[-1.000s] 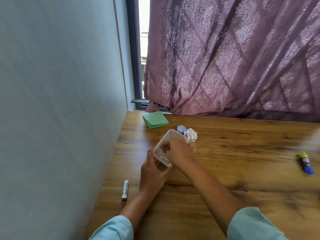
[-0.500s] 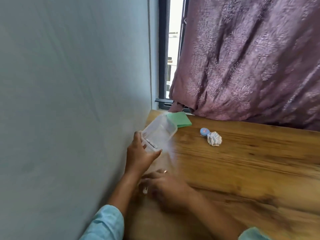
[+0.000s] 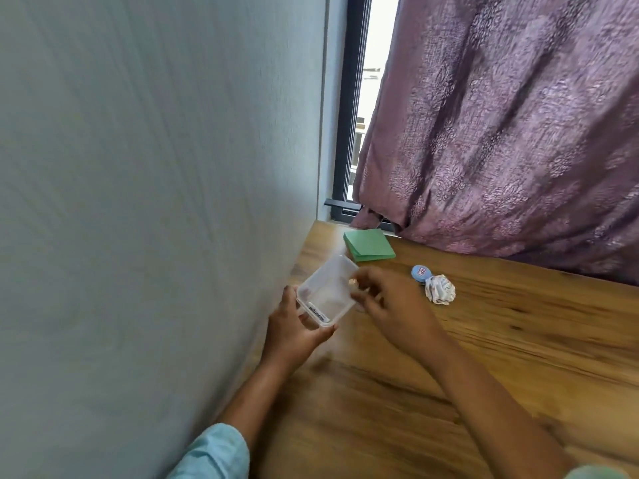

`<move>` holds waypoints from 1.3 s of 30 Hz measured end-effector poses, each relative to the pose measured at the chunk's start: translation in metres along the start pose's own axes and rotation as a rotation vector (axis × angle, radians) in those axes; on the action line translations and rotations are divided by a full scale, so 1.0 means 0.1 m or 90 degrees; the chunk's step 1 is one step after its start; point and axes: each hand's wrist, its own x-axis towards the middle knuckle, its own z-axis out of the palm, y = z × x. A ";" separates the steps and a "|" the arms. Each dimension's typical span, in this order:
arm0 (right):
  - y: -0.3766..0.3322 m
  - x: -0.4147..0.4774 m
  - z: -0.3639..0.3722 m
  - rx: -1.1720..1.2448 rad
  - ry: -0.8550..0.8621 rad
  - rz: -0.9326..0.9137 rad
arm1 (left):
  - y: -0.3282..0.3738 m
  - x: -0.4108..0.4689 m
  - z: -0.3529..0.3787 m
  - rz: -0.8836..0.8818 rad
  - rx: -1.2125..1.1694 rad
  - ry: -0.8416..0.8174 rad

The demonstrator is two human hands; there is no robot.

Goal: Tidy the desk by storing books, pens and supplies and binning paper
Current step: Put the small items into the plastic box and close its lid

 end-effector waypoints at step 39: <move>1.32 0.69 -0.10 -0.499 -0.148 0.384 | -0.09 0.21 0.54 0.046 -0.062 -0.089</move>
